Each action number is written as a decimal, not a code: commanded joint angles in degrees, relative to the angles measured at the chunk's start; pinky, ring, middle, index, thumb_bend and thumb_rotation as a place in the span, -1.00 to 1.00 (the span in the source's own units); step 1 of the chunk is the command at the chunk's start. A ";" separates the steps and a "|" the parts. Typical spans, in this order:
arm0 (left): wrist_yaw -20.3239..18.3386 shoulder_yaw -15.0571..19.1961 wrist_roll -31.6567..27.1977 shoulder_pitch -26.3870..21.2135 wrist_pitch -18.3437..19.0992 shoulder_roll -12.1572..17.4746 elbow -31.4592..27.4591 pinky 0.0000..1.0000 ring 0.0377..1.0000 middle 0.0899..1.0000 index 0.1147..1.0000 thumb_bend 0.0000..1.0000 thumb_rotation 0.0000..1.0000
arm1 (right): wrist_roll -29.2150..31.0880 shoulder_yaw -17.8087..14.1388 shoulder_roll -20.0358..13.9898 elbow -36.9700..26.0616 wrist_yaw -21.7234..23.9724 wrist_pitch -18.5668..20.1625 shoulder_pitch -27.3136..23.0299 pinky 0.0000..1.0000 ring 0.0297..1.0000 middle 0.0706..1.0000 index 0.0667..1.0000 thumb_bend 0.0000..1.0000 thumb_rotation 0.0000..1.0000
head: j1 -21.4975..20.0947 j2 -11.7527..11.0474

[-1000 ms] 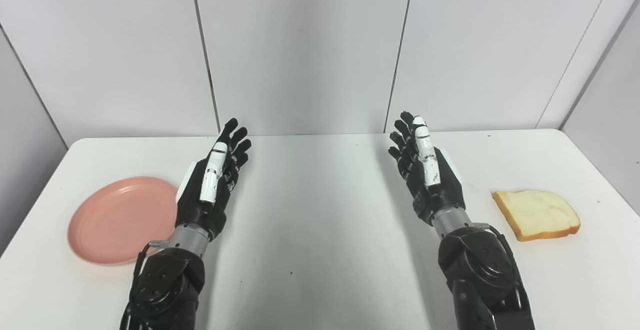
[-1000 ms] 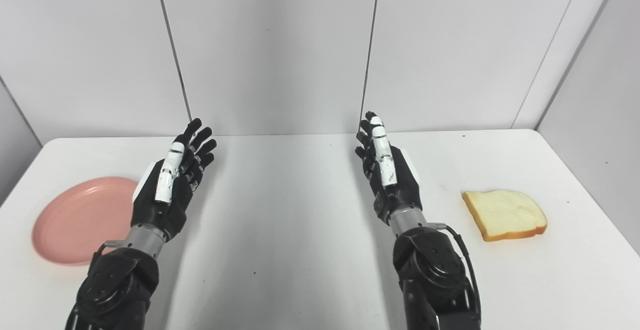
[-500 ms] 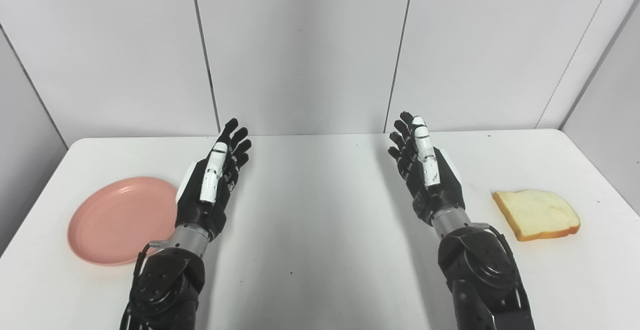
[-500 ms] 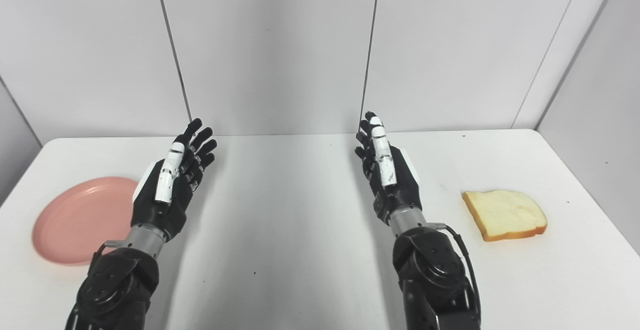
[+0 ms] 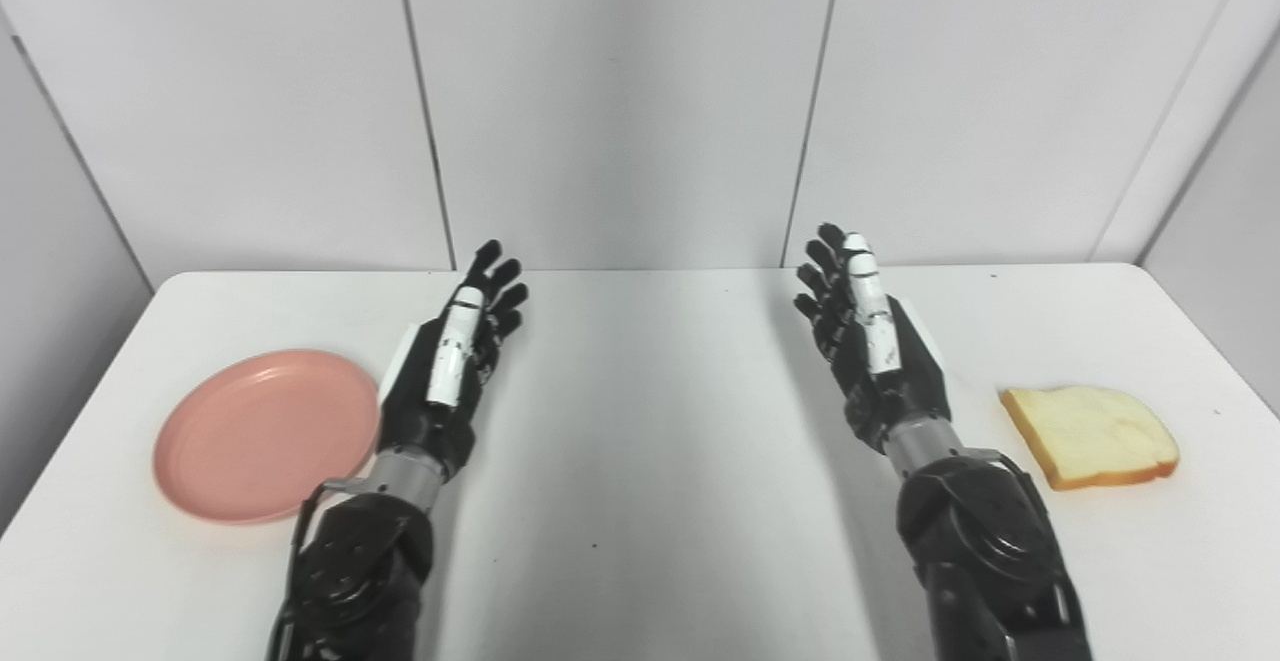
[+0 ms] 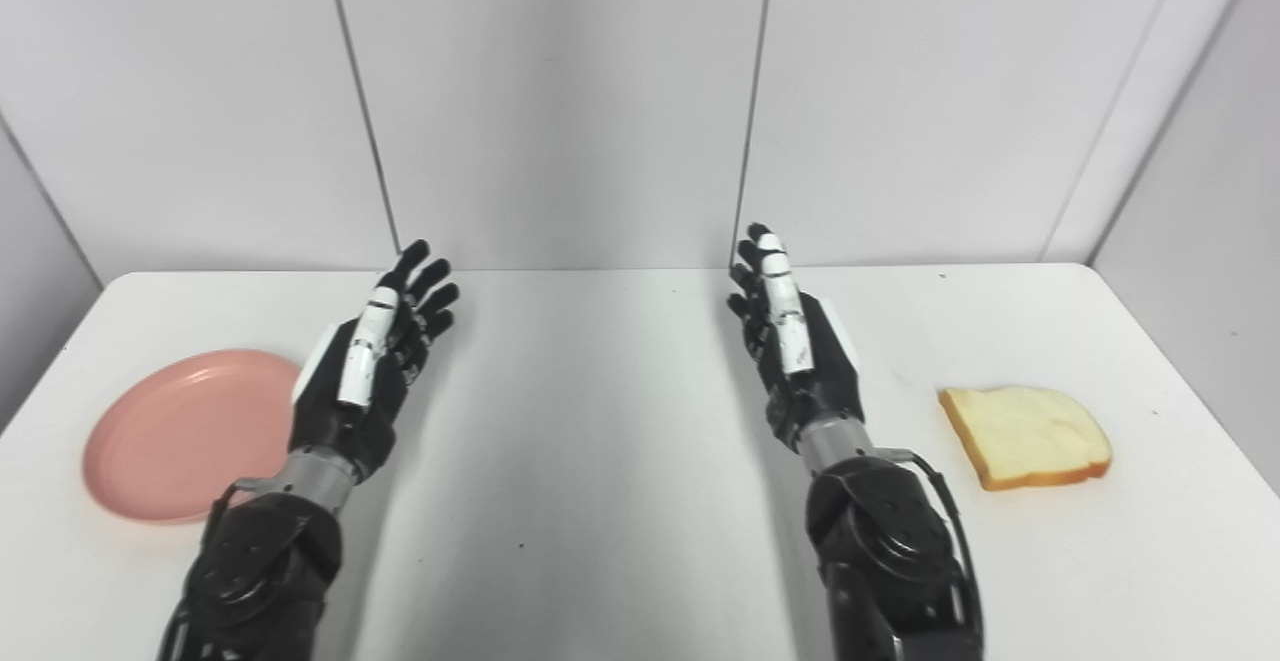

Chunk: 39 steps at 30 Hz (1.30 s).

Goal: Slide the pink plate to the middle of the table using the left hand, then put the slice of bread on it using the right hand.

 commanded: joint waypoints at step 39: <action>1.22 0.84 1.95 -5.01 -5.95 -3.11 1.34 1.00 0.89 0.90 0.88 -0.25 1.00 | 0.62 -0.58 -2.57 -3.54 2.10 -0.28 -0.91 1.00 1.00 1.00 1.00 -0.62 1.00 | 8.16 -1.42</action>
